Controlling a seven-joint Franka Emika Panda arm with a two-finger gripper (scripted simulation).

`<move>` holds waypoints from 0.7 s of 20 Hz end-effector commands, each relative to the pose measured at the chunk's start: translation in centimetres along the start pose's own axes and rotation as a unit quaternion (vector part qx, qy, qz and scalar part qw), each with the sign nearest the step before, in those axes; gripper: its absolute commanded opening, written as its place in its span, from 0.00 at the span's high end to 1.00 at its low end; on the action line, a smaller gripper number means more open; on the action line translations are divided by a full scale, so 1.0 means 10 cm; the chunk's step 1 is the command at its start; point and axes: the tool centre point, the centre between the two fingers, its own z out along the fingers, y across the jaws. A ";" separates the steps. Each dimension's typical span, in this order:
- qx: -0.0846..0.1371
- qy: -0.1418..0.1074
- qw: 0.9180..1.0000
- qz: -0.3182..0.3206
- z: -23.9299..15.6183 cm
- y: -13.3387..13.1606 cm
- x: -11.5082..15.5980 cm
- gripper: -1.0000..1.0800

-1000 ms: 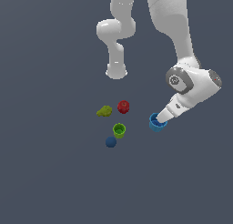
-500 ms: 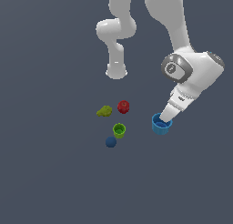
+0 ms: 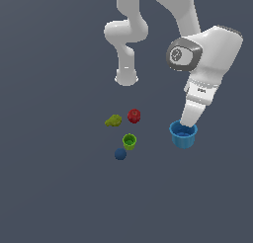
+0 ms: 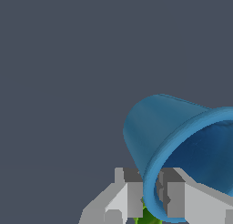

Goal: Pick up a designated object from a clutter of objects.

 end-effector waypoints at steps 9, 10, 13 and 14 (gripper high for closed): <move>-0.043 0.087 0.993 -0.062 -0.53 0.45 0.01 1.00; -0.046 0.093 0.992 -0.066 -0.58 0.48 0.00 1.00; -0.055 0.111 0.989 -0.079 -0.69 0.57 0.00 1.00; -0.057 0.117 0.988 -0.083 -0.72 0.60 0.00 1.00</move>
